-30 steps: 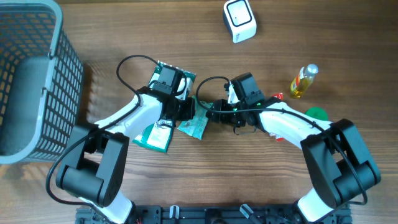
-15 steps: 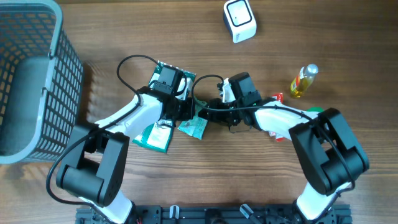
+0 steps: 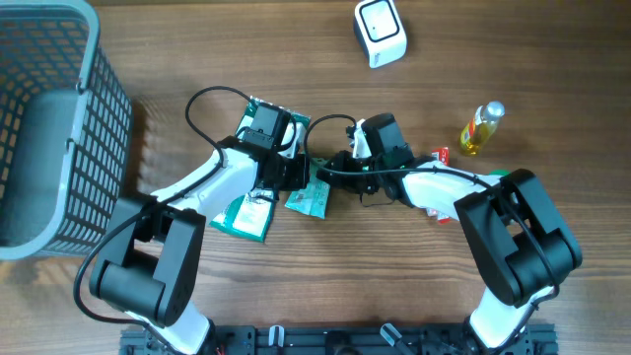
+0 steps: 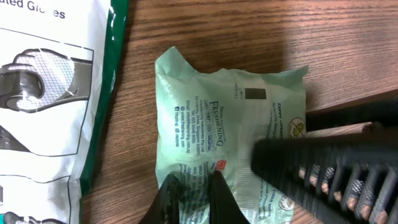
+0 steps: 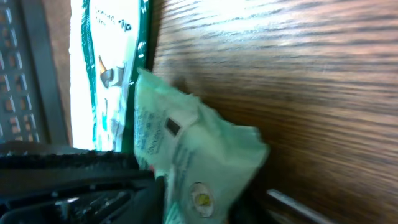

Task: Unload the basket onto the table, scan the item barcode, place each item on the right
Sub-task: 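Raise left gripper off the gloves pack toward the basket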

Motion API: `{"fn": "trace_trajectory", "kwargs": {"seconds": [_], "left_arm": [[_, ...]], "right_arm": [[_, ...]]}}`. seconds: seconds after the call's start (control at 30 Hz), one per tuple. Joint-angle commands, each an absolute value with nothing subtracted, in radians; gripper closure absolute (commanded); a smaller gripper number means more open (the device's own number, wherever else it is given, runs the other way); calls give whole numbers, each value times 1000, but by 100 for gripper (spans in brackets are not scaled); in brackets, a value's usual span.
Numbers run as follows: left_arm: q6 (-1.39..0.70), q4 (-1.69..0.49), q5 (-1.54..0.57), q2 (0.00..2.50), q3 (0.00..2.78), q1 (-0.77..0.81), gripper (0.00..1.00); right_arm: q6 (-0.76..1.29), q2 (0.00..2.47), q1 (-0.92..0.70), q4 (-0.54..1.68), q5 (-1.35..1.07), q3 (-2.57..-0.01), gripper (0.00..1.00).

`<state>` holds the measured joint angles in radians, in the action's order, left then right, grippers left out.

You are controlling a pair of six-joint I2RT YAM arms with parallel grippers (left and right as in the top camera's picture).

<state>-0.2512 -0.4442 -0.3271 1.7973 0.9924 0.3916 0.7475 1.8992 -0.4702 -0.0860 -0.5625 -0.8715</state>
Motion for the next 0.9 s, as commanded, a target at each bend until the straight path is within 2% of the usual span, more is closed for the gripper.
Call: {"fn": "trace_trajectory", "kwargs": {"seconds": [0.0,0.07,0.37,0.67,0.87], "left_arm": [[-234,-453,-294,1839,982,395,96],[-235,-447,-281,1838,982,395,96],[-244,-445,-197,1675,1039,395,96],[-392,-538,259,1553,1040,388,96],[-484,-578,273,1553,1040,259,96]], "right_arm": [[762,1917,-470,-96,-527,-868,84],[761,1917,-470,-96,-520,-868,89],[733,1917,-470,-96,-514,-868,94],[695,1917,-470,-93,-513,-868,96],[686,1917,-470,-93,-513,-868,96]]}}
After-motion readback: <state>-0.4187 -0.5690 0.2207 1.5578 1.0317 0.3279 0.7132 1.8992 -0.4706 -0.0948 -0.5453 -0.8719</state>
